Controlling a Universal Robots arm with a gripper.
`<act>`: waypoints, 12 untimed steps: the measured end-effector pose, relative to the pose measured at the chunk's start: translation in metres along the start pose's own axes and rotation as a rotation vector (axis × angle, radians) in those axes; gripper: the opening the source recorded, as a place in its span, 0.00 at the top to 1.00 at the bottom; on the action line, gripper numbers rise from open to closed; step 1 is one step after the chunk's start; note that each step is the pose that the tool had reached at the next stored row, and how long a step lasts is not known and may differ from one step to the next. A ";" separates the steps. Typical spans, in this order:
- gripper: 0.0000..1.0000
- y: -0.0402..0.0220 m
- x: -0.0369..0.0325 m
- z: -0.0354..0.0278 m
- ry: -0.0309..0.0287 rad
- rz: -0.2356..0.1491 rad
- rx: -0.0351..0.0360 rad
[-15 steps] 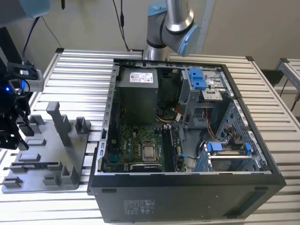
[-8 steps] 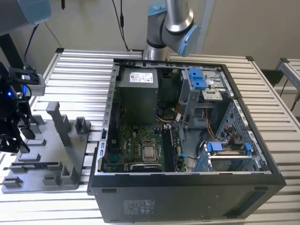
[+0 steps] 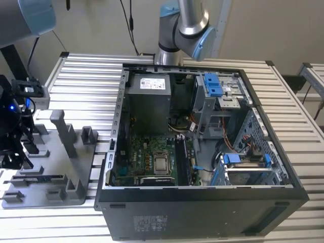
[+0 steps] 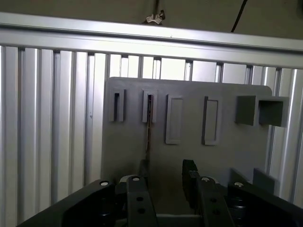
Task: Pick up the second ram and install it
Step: 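Pick up the second ram and move it above second insertion slot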
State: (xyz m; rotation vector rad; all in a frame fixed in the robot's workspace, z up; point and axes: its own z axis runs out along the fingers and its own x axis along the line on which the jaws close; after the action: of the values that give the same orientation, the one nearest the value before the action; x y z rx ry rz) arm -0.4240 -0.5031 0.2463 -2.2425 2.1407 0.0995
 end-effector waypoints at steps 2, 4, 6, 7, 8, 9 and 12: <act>0.58 0.0000 0.0013 0.0033 0.0001 -0.002 -0.0002; 0.58 0.0002 0.0034 0.0063 0.0002 -0.006 -0.0006; 0.58 0.0002 0.0056 0.0091 0.0002 -0.012 -0.0009; 0.58 0.0002 0.0064 0.0102 0.0002 -0.014 -0.0011; 0.58 0.0002 0.0071 0.0119 0.0002 -0.018 -0.0012; 0.58 0.0002 0.0076 0.0134 0.0001 -0.021 -0.0013; 0.58 0.0004 0.0093 0.0179 0.0005 -0.030 -0.0022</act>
State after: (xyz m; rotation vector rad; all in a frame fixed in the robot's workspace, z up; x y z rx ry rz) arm -0.4244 -0.5111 0.2278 -2.2754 2.1070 0.1004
